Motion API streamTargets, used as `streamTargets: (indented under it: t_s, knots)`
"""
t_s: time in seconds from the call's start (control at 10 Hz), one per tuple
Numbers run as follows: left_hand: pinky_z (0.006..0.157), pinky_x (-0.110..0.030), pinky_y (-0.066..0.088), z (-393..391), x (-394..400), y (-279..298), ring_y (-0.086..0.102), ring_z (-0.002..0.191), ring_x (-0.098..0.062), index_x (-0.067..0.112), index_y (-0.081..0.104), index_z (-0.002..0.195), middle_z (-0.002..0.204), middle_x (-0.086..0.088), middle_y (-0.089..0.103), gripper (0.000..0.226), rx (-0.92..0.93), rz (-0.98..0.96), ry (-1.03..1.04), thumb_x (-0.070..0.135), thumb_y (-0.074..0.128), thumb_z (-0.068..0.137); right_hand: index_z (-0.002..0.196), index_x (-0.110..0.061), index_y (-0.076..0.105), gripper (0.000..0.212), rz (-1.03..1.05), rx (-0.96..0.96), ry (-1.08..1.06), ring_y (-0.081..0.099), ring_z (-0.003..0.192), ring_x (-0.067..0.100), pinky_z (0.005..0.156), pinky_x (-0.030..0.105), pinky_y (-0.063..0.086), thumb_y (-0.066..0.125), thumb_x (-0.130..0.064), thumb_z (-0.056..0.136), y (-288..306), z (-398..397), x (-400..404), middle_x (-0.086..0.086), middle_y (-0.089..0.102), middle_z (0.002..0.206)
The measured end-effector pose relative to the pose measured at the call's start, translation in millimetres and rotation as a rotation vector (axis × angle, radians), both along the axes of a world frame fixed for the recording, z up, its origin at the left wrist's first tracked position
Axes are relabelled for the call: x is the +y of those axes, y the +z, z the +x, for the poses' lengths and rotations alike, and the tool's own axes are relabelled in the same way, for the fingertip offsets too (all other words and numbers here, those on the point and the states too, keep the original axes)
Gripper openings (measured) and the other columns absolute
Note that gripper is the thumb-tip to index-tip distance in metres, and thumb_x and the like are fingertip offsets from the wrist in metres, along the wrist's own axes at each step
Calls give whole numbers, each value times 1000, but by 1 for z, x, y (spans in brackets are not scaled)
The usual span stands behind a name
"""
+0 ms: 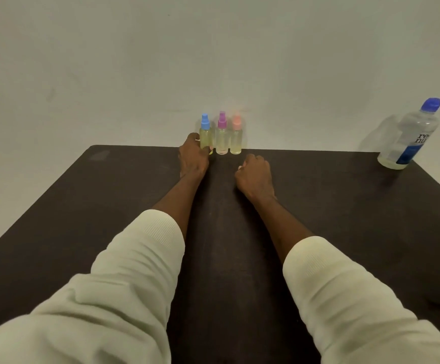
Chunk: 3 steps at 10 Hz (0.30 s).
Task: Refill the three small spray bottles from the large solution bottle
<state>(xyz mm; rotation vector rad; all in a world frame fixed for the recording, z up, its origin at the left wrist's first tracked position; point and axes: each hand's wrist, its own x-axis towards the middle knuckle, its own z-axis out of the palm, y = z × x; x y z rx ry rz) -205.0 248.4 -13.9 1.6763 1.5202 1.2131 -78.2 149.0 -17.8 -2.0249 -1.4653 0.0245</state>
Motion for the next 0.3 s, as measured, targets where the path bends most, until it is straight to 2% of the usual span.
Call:
streamTargets:
  t_s: [0.1,0.2,0.3]
  knots:
    - [85,-29,45,0,0,-2,63,111,-26,8,61,121,122,-10,69,31,45,-15,-3,20,69,93,113,-2,57,25,-8,15,2,51,108,28,91,36,43,50,-16,94,0,-1,-2,16,56,118]
    - [79,-31,45,-4,-15,3,62,101,-24,10,62,115,107,-4,67,25,81,13,-61,25,65,95,114,-4,56,24,-49,51,28,49,110,27,94,38,44,50,-15,94,7,-4,-11,15,54,120]
    - [78,-32,44,-11,-41,5,59,99,-23,7,56,119,106,-3,59,28,68,22,-51,23,62,98,116,-4,56,24,-109,85,46,47,113,29,98,37,41,50,-13,94,13,-5,-23,15,51,124]
